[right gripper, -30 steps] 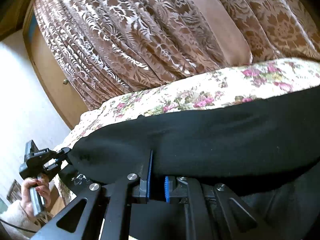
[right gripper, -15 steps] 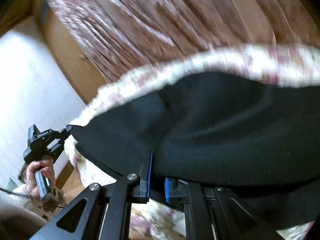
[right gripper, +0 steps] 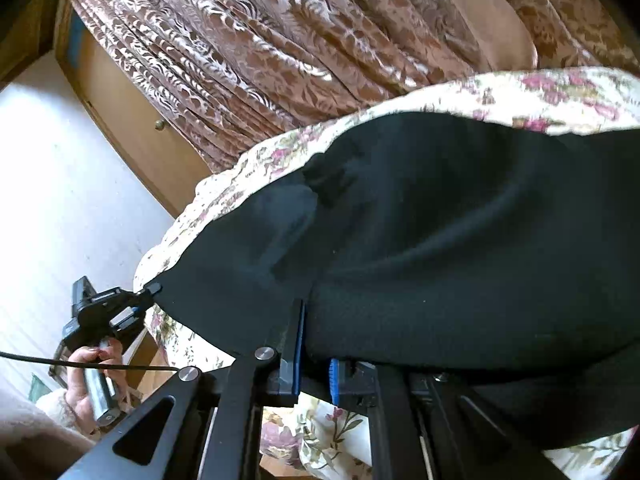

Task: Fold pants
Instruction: 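Lower the folded pants onto the bedspread and open both grippers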

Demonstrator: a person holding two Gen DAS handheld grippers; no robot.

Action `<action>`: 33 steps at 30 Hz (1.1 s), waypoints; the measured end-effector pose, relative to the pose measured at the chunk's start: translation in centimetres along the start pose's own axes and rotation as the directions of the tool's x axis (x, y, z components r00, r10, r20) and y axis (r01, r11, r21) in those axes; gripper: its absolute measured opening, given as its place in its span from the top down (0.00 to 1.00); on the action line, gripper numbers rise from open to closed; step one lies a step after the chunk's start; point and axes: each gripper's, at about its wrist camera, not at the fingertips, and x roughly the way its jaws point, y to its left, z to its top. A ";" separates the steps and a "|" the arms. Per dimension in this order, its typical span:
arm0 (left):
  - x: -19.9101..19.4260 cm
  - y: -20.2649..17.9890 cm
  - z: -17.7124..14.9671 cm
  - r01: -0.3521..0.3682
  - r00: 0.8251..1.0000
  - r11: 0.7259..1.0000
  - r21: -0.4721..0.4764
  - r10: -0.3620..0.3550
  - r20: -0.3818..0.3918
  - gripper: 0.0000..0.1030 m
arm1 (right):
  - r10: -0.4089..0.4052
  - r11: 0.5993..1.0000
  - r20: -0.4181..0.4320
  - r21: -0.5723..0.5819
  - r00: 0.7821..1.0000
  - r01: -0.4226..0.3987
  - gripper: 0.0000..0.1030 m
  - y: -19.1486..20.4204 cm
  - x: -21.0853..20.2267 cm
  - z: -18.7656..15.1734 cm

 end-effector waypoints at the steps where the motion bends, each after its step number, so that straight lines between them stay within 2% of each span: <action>1: -0.1 -0.3 -0.2 -0.010 1.000 1.000 0.020 0.010 -0.001 0.95 | -0.004 1.000 0.004 -0.006 1.000 0.004 0.91 0.1 -0.2 0.1; 3: 0.5 0.0 -0.4 -0.043 0.999 0.998 0.044 0.044 -0.021 0.95 | -0.008 1.000 -0.001 0.001 1.000 0.008 0.91 -0.3 -0.3 -0.1; 6: 1.6 1.1 -0.7 -0.098 0.993 0.995 0.027 0.100 -0.069 0.93 | -0.012 0.999 -0.045 0.045 0.999 0.014 0.91 -1.4 0.9 -0.8; 8: 1.4 0.8 -0.8 -0.112 0.992 0.993 0.043 0.114 -0.060 0.89 | 0.004 0.997 -0.047 0.075 0.999 0.000 0.87 -1.9 0.9 -0.7; 9: 1.1 0.1 -0.8 -0.131 0.990 0.989 0.071 0.135 -0.051 0.87 | 0.009 0.997 -0.052 0.083 0.999 -0.005 0.82 -2.0 0.7 -0.5; 10: 0.8 -0.4 -0.6 -0.148 0.988 0.985 0.094 0.151 -0.035 0.80 | 0.011 0.997 -0.055 0.083 0.998 -0.006 0.77 -2.0 0.5 -0.4; 11: 0.2 -1.1 -0.5 -0.163 0.986 0.980 0.117 0.164 0.000 0.75 | 0.007 0.997 -0.050 0.077 0.999 -0.003 0.77 -2.1 0.1 -0.1; 14: -2.5 -2.7 0.1 -0.186 0.973 0.970 0.159 0.160 0.165 0.72 | -0.036 0.997 -0.022 0.066 0.999 0.038 0.72 -3.2 -2.0 0.1; 15: -3.8 -3.5 0.4 -0.219 0.954 0.961 0.171 0.174 0.243 0.71 | -0.046 0.996 -0.024 0.070 0.999 0.048 0.72 -3.6 -2.6 0.2; 18: -5.5 -5.2 1.2 -0.238 0.916 0.956 0.170 0.163 0.366 0.64 | -0.086 0.988 -0.026 0.126 0.996 0.089 0.72 -6.1 -4.9 0.4; 19: -6.0 -5.9 1.4 -0.236 0.901 0.957 0.167 0.151 0.407 0.58 | -0.093 0.983 -0.017 0.159 0.995 0.095 0.72 -7.3 -6.0 0.5; 21: -6.0 -7.1 1.5 -0.216 0.886 0.962 0.169 0.120 0.447 0.47 | -0.094 0.973 -0.007 0.209 0.996 0.094 0.72 -8.9 -7.7 0.4; 22: -5.8 -7.4 1.8 -0.196 0.891 0.964 0.178 0.100 0.442 0.42 | -0.102 0.967 -0.001 0.234 0.995 0.099 0.72 -9.7 -8.6 0.3; 23: -5.0 -8.0 1.8 -0.173 0.904 0.965 0.195 0.077 0.421 0.42 | -0.121 0.961 0.009 0.253 0.993 0.115 0.72 -10.5 -9.6 0.1; 25: -2.0 -9.4 1.6 -0.143 0.941 0.960 0.240 0.057 0.332 0.42 | -0.195 0.943 0.043 0.284 0.980 0.176 0.72 -11.9 -11.9 -0.1; 27: 1.4 -10.7 1.1 -0.114 0.969 0.950 0.289 0.043 0.243 0.42 | -0.261 0.921 0.084 0.319 0.962 0.222 0.72 -13.5 -14.2 -0.2; 29: 4.6 -11.9 0.1 -0.092 0.989 0.939 0.331 0.047 0.142 0.41 | -0.338 0.893 0.133 0.357 0.931 0.273 0.72 -15.2 -16.4 0.2; 30: 7.0 -12.6 -0.3 -0.059 0.997 0.936 0.347 0.038 0.067 0.41 | -0.388 0.871 0.153 0.384 0.909 0.307 0.72 -16.3 -17.4 0.5; 33: 11.4 -14.3 -1.3 -0.050 0.997 0.919 0.391 0.069 -0.035 0.40 | -0.478 0.799 0.172 0.492 0.862 0.345 0.72 -20.0 -19.5 1.4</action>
